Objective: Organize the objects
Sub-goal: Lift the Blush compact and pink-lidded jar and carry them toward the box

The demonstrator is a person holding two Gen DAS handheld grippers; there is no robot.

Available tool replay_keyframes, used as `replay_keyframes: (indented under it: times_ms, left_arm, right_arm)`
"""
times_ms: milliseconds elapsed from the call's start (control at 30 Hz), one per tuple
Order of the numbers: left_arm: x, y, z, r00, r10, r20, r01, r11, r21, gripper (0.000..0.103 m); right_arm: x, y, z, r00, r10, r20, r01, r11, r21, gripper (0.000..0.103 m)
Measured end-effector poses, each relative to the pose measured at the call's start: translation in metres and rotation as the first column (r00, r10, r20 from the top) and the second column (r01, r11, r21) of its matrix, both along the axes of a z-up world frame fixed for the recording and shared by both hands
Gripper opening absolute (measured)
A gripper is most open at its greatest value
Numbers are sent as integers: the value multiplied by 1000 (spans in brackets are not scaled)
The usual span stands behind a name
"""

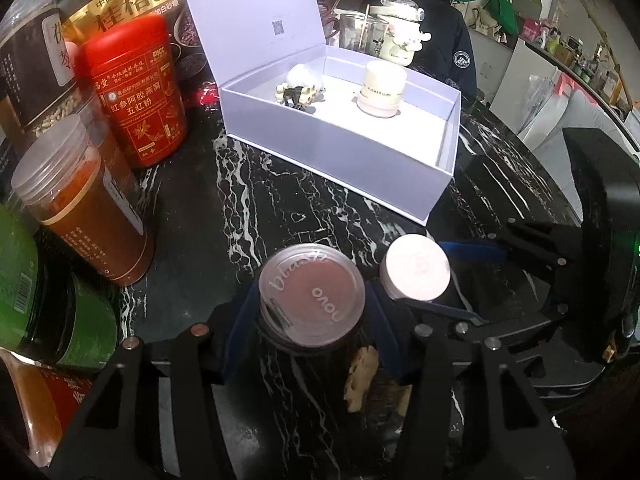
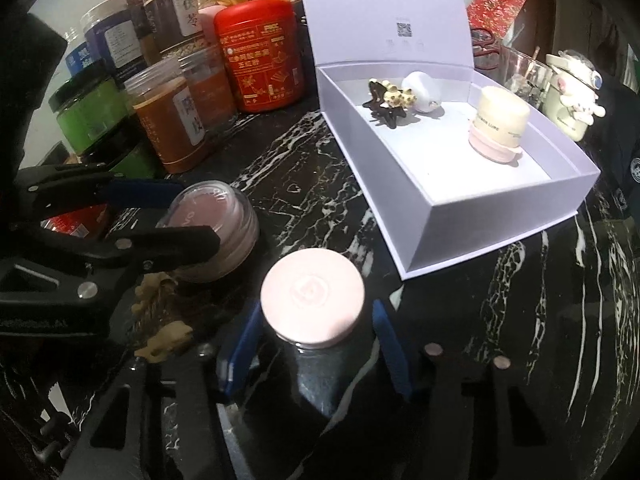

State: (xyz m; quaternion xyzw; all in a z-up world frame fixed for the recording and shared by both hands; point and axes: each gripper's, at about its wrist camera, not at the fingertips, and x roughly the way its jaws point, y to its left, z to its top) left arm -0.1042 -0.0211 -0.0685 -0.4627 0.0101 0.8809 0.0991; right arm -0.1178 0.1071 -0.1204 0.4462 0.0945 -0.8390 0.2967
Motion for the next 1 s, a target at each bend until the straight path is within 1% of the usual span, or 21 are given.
replay_keyframes:
  times_ms: [100, 400, 533, 767, 1000]
  left_arm:
    - [0, 0, 0, 1000, 1, 1, -1, 1000, -1, 53]
    - [8, 5, 8, 1000, -12, -17, 12, 1000, -7, 53]
    - [11, 10, 10, 1000, -22, -21, 21, 1000, -9, 53]
    - [16, 13, 4, 1000, -16, 0, 16, 1000, -2, 53]
    - [15, 10, 1, 1000, -1, -3, 1, 1000, 7, 53]
  right_arm:
    - [1, 0, 0, 1000, -2, -10, 2, 1000, 14, 51]
    - [8, 9, 11, 999, -14, -29, 14, 1000, -4, 51]
    - [14, 14, 10, 1000, -22, -22, 22, 1000, -2, 51]
    - [23, 18, 8, 999, -30, -23, 30, 999, 12, 51]
    - [21, 17, 5, 999, -36, -19, 37, 999, 26, 51]
